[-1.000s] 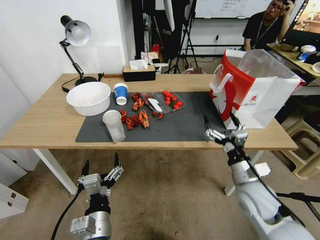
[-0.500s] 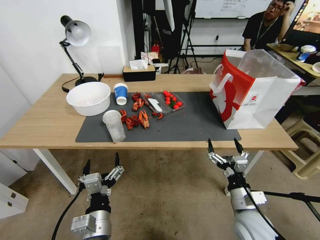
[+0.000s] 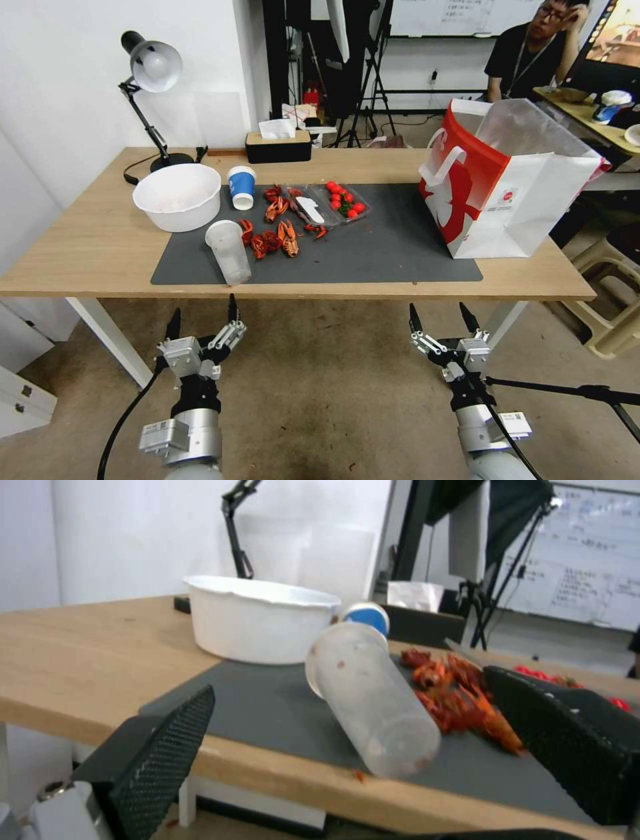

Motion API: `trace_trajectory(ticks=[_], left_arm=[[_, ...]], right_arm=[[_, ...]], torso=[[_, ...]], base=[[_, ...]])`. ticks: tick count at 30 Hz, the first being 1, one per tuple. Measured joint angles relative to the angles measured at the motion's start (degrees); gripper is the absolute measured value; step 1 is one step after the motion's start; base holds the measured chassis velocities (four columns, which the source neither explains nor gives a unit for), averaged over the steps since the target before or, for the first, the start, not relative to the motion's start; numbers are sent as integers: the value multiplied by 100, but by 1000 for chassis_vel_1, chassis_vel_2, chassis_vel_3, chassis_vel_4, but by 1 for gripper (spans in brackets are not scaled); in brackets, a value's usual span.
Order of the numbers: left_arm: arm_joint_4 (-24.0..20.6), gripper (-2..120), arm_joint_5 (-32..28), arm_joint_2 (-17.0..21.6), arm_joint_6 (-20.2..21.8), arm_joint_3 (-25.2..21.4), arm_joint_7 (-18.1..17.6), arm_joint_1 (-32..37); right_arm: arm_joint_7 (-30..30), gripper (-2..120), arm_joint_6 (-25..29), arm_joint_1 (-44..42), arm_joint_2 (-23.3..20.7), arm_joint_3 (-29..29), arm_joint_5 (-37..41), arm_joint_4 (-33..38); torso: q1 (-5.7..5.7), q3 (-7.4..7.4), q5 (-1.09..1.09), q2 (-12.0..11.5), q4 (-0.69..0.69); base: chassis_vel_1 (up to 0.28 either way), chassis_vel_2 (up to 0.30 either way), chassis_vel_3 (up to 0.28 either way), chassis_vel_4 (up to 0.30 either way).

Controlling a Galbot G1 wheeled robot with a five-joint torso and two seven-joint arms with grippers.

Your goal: Pick up the trash from the table and place it into the takeout bag.

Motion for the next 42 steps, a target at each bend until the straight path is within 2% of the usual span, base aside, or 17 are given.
trace_trajectory(ticks=[9, 10, 11, 13, 14, 19, 22, 23, 25, 26, 31, 38, 42], left_arm=[[128, 100, -233, 239, -115, -7, -234, -287], [172, 100, -430, 365, -102, -11, -303, -425], [172, 100, -430, 365, -102, -11, -303, -425], [270, 100, -791, 648, -27, -45, -388, -726], [335, 100, -930, 780, 17, -60, -417, -873], [457, 100, -1241, 1123, 169, -80, -467, -1247], [655, 100, -1458, 1526, 770, 65, -738, -1969], [655, 100, -1458, 1526, 770, 65, -738, -1969], [790, 100, -1387, 1701, 1359, 241, -1003, -2328], [822, 100, -1388, 1746, 1462, 294, -1045, -2402], [880, 100, -1533, 1894, 1755, 416, -1170, -2613], [906, 100, -2394, 2084, 2373, 501, -1204, -2996], [908, 100, -2604, 2114, 2525, 522, -1227, -3091]], right_arm=[[-55, 100, 25, 6, -14, -7, 15, 2], [-62, 100, 25, 8, -22, -8, 16, 15], [-62, 100, 25, 8, -22, -8, 16, 15], [-67, 100, 25, 9, -35, -16, 8, 40], [-68, 100, 24, 6, -41, -23, -8, 52], [-84, 100, 20, -26, -49, -18, -86, 107], [-85, 100, 5, -42, -70, -12, -257, 140], [-85, 100, 5, -42, -70, -12, -257, 140], [-84, 100, -14, -21, -38, -15, -371, 128], [-84, 100, -20, -19, -23, -25, -398, 122], [-87, 100, -39, -6, 10, -50, -432, 114], [-77, 100, -65, 41, 53, -40, -460, 67], [-40, 100, -66, 34, 52, -3, -474, 59]], torso=[[0, 0, 0, 0, -2], [0, 0, -1, 0, 3], [0, 0, -1, 0, 3], [0, 0, -1, 0, -2], [0, 1, -1, 0, 0], [0, 0, -1, 0, 0], [1, 0, 0, 0, -1], [1, 0, 0, 0, -1], [1, 0, 0, 0, -1], [0, 1, 0, 0, 0], [1, 1, 0, 0, 0], [1, 0, 1, 0, 0], [1, 0, 1, 0, -1]], base=[[0, 0, 0, 0], [0, 0, 0, 0], [0, 0, 0, 0], [0, 0, 0, 0], [0, 0, 0, 0], [0, 0, 0, 0], [0, 0, 0, 0], [0, 0, 0, 0], [0, 0, 0, 0], [0, 0, 0, 0], [0, 0, 0, 0], [0, 0, 0, 0], [0, 0, 0, 0]])
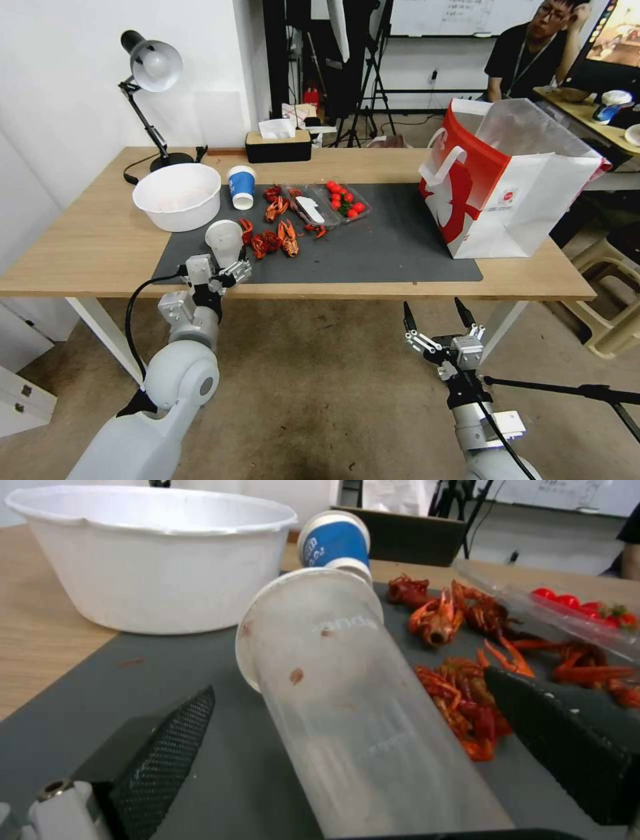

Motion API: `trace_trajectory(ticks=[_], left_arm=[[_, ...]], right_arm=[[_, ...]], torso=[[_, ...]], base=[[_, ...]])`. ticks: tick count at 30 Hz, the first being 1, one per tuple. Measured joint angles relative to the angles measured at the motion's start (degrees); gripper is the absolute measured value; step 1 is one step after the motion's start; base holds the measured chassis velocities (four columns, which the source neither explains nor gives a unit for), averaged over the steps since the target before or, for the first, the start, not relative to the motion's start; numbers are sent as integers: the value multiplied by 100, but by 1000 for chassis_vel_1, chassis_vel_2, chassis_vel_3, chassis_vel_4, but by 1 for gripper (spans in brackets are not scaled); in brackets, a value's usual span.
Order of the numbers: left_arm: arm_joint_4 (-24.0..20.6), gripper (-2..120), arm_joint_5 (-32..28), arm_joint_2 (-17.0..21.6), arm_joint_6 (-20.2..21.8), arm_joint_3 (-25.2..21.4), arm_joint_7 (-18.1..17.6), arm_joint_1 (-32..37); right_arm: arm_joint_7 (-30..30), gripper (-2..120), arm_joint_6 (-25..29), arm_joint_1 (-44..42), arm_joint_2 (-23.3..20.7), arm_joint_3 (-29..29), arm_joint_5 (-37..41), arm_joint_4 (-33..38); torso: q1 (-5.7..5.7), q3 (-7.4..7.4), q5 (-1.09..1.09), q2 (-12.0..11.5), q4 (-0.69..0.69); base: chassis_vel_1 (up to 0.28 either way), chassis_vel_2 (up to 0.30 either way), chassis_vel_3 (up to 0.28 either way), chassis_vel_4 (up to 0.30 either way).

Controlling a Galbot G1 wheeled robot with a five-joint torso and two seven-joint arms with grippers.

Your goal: Pick up the trash from the table and place it into the takeout bag.

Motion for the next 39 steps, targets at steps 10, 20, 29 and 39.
trace_trajectory(ticks=[10, 20, 29, 39], left_arm=[[150, 100, -51, -105, 276, 165, -250, -192], [187, 100, -63, -168, 488, 214, -387, -184], [269, 87, -77, -207, 607, 228, -496, -198], [284, 54, -78, -211, 621, 223, -518, -191]], right_arm=[[48, 100, -27, 16, -64, 74, 8, -13], [67, 100, -44, 64, -101, 134, 56, -59], [72, 100, -44, 78, -112, 157, 74, -83], [76, 100, -44, 83, -115, 171, 80, -85]], torso=[[0, 0, 0, 1, 0], [0, 0, 0, 1, 0], [0, 0, 0, 1, 0], [0, 0, 0, 1, 0]], base=[[0, 0, 0, 0], [0, 0, 0, 0], [0, 0, 0, 0], [0, 0, 0, 0]])
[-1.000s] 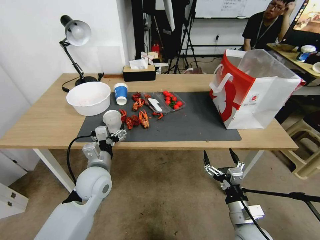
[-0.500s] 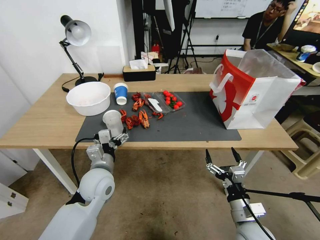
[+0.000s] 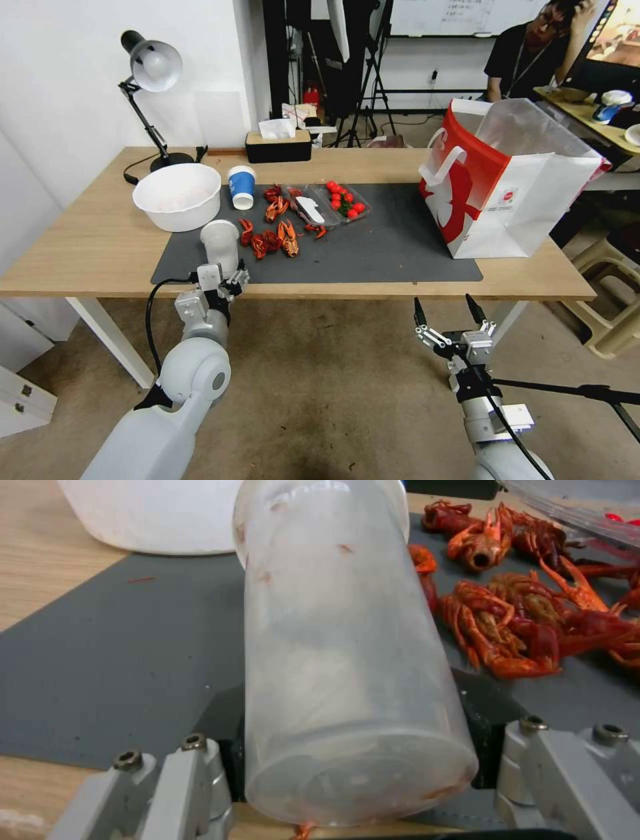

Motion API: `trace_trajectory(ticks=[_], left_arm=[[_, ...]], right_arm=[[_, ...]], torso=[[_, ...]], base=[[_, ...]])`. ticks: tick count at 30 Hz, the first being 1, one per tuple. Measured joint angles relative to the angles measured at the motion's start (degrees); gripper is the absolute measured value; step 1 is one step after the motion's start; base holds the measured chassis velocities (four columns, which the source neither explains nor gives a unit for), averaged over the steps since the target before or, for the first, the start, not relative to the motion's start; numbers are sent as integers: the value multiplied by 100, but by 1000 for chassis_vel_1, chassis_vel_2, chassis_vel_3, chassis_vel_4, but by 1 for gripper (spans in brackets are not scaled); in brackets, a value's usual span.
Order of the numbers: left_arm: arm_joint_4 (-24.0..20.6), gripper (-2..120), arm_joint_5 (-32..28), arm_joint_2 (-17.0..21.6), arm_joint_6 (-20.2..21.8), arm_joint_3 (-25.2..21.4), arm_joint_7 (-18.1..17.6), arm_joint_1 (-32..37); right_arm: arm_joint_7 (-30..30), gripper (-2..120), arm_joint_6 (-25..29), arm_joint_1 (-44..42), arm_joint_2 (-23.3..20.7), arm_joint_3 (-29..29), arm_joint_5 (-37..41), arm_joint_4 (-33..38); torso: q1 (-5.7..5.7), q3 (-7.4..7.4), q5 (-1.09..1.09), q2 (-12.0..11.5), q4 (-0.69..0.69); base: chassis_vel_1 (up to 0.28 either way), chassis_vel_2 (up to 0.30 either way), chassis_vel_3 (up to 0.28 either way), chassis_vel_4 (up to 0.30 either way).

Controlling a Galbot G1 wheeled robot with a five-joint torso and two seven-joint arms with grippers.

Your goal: Pick up the trash from the table and place it into the takeout bag.

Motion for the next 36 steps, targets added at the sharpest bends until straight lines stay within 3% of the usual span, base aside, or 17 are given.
trace_trajectory(ticks=[12, 17, 22, 23, 27, 28, 31, 34, 36], left_arm=[[-3, 54, 11, 10, -43, -56, -15, 59], [-7, 54, 42, 34, -355, -93, 132, 93], [-107, 54, -15, 288, -1395, -164, 874, 35], [-107, 54, -15, 288, -1395, -164, 874, 35], [-113, 54, -260, 982, -2233, -157, 1686, -270], [-113, 54, -260, 982, -2233, -157, 1686, -270], [21, 54, -603, 1479, -2597, -78, 2192, -783], [106, 54, -866, 1785, -2699, 55, 2444, -1146], [106, 54, -866, 1785, -2699, 55, 2444, -1146]], right_arm=[[7, 100, 7, 31, -2, 0, 5, -29], [9, 100, 11, 67, -2, -23, 6, -40], [9, 100, 12, 87, -19, -31, 17, -9], [9, 100, 12, 87, -19, -31, 17, -9], [4, 100, 12, 59, -24, -13, 10, 42], [4, 100, 12, 59, -24, -13, 10, 42], [2, 100, 9, 62, 6, -9, -32, 52], [0, 100, 3, 68, 16, -9, -47, 53], [0, 100, 3, 68, 16, -9, -47, 53]], torso=[[0, 0, 0, 0, 0], [0, 0, -1, 0, 1], [0, 0, 0, 0, 0], [0, 0, 0, 0, 0], [0, 0, -1, 0, 1], [0, 0, -1, 0, 1], [0, 0, -1, 0, -1], [0, 0, -1, 0, 0], [0, 0, -1, 0, 0]], base=[[0, 0, 0, 0], [0, 0, 0, 0], [0, 0, 0, 0], [0, 0, 0, 0], [0, 0, 0, 0], [0, 0, 0, 0], [0, 0, 0, 0], [0, 0, 0, 0], [0, 0, 0, 0]])
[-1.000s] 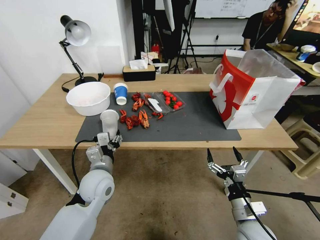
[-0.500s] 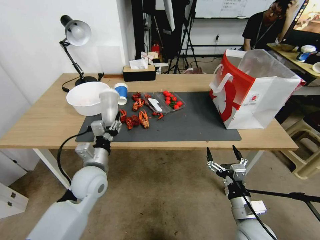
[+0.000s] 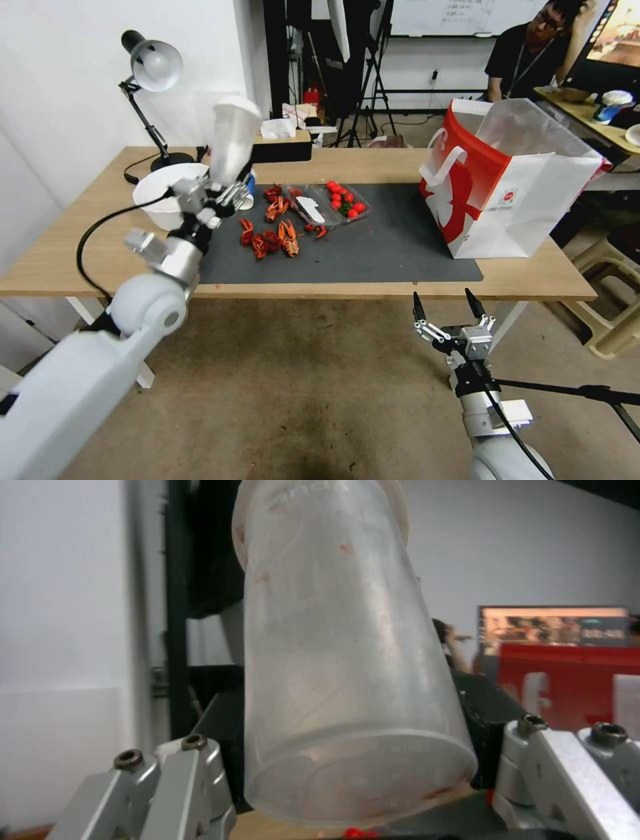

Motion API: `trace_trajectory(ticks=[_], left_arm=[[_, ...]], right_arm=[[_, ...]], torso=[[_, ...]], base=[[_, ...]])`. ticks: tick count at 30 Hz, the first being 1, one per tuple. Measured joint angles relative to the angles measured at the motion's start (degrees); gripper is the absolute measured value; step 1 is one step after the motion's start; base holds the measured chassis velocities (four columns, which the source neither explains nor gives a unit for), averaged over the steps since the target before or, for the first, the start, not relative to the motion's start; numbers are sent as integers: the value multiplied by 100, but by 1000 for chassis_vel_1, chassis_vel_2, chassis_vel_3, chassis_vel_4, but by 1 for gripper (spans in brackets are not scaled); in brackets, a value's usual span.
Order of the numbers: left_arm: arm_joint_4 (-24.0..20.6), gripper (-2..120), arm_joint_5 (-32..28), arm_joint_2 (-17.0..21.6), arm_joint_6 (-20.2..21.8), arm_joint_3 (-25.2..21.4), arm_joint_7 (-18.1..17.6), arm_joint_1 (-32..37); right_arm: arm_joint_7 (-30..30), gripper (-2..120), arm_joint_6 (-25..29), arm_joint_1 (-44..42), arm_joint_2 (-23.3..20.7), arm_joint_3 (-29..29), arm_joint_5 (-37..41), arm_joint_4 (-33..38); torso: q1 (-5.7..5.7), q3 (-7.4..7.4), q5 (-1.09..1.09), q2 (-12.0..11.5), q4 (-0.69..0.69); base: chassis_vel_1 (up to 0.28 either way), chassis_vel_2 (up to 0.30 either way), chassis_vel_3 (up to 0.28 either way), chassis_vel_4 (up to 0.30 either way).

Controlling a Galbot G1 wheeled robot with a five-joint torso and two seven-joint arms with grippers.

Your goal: Pick up the trash from the table and place it into the takeout bag.

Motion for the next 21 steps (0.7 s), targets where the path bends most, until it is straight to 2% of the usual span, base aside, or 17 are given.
trace_trajectory(ticks=[1, 3, 4, 7, 8, 10, 11, 14, 15, 18, 19, 21], left_arm=[[65, 54, -218, 256, -18, 247, 148, -410], [187, 54, -411, 458, -8, 755, 223, -992], [187, 54, -411, 458, -8, 755, 223, -992], [510, 54, -652, 468, 30, 1858, 376, -2234], [510, 54, -652, 468, 30, 1858, 376, -2234], [813, 54, -717, 186, 39, 2382, 454, -2917], [813, 54, -717, 186, 39, 2382, 454, -2917], [1372, 54, -805, -319, 15, 3000, 712, -3791], [1372, 54, -805, -319, 15, 3000, 712, -3791], [1860, 54, -832, -961, -11, 3588, 825, -4436], [1860, 54, -832, -961, -11, 3588, 825, -4436], [2162, 54, -833, -1392, -43, 3851, 870, -4746]], right_arm=[[-2, 100, -4, 30, 8, 1, -10, -9], [-2, 100, -6, 38, 30, 16, -14, -36], [-2, 100, -6, 38, 30, 16, -14, -36], [2, 100, -9, 29, 103, 22, -69, -62], [2, 100, -9, 29, 103, 22, -69, -62], [26, 100, -43, 3, 157, 22, -126, -20], [26, 100, -43, 3, 157, 22, -126, -20], [34, 100, -50, -137, 182, 134, -144, 56], [34, 100, -50, -137, 182, 134, -144, 56], [22, 100, -12, -215, 198, 247, -128, 63], [22, 100, -12, -215, 198, 247, -128, 63], [15, 100, 15, -253, 210, 297, -117, 66]], torso=[[0, 0, 1, 1, 2], [0, 0, -1, 0, 1], [0, 0, -1, 0, 1], [0, 0, 3, 0, 0], [0, 0, 3, 0, 0], [0, 0, 1, 0, 0], [0, 0, 1, 0, 0], [0, 0, 3, 0, 1], [0, 0, 3, 0, 1], [0, 0, 2, 0, 1], [0, 0, 2, 0, 1], [0, 0, 3, -1, -1]], base=[[0, 0, 0, 0], [0, 0, 0, 0], [0, 0, 0, 0], [0, 0, 0, 0], [0, 0, 0, 0], [0, 0, 0, 0], [0, 0, 0, 0], [0, 0, 0, 0], [0, 0, 0, 0], [0, 0, 0, 0], [0, 0, 0, 0], [0, 0, 0, 0]])
